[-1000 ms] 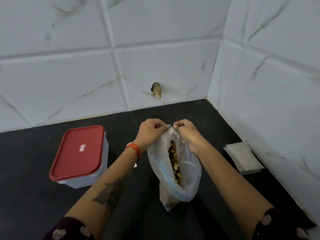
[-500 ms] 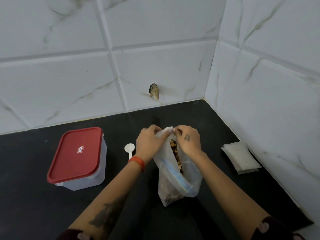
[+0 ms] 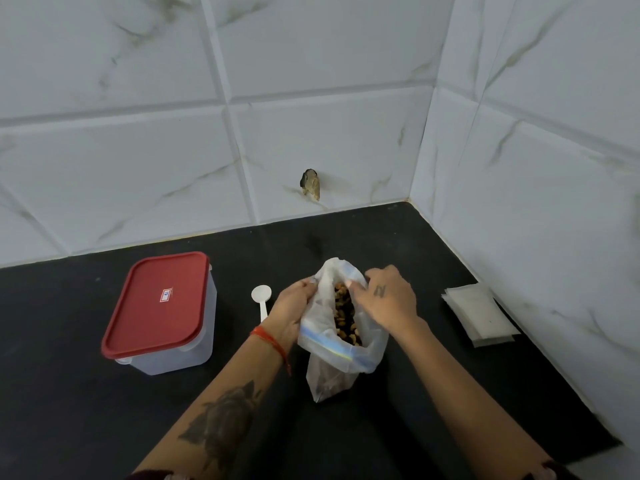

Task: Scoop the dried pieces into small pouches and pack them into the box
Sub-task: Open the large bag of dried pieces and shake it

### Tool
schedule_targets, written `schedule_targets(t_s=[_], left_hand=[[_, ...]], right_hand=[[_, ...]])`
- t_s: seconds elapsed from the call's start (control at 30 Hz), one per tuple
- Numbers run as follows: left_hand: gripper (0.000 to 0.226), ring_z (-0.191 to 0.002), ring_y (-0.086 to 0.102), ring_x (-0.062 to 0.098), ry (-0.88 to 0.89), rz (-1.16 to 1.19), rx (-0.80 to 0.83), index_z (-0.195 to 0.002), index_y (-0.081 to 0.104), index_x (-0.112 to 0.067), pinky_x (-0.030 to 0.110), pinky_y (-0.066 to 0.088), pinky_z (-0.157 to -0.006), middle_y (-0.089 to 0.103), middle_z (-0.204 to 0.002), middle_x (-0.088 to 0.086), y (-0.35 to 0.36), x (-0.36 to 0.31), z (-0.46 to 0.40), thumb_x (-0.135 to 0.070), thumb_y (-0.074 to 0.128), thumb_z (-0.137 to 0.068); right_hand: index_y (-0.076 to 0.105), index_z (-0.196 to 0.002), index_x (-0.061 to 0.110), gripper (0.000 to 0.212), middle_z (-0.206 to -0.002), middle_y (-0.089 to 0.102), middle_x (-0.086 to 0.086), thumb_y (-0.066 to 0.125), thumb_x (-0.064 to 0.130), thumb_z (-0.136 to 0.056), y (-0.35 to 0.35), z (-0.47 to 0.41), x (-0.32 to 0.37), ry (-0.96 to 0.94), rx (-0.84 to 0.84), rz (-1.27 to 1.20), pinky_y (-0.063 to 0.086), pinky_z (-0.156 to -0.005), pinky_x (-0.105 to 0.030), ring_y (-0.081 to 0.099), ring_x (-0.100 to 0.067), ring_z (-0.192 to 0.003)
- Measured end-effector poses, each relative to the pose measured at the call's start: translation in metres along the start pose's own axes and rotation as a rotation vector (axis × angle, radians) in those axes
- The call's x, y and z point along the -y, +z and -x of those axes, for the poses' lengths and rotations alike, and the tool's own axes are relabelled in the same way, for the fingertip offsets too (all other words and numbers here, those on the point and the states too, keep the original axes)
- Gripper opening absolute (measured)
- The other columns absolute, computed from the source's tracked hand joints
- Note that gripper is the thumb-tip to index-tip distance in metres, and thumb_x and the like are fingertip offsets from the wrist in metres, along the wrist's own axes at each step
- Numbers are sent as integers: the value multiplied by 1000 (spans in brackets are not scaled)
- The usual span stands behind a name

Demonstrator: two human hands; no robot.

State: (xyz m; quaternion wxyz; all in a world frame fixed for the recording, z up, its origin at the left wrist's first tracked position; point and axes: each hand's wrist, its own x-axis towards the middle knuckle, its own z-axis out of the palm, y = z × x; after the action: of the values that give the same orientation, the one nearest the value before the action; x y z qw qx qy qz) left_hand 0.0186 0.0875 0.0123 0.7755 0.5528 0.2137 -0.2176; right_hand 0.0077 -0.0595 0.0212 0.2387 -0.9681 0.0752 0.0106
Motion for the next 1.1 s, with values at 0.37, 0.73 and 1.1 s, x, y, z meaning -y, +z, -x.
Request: schedule_targets(t_s=[0.37,0.73,1.1], left_hand=[[10,-84,65,24,309,-483,-115,-86,65,-9,40,56,-77,68,-93,12,-18,6,37,-17,61,-90],[41,-115,57,30,-103,411,154,-124,56,-2,43,42,-102,61,-122,21,-10,37,24,-32,46,-98],[24,-77,66,19,20,-148,70,-103,64,0,26,57,-57,70,-88,11,-14,29,56,-21,58,-91]], right_hand=[[67,-88,12,13,-95,68,-12,56,7,-92,4,15,-6,450,62,-1028,56,-75,-40,65,-24,-84],[59,-118,15,29,-110,63,-6,50,31,-96,7,30,-16,492,136,-920,53,-79,-35,60,-20,-98],[69,-93,9,10,-92,71,-10,60,12,-89,8,61,-20,271,155,-728,57,-79,-42,67,-23,-88]])
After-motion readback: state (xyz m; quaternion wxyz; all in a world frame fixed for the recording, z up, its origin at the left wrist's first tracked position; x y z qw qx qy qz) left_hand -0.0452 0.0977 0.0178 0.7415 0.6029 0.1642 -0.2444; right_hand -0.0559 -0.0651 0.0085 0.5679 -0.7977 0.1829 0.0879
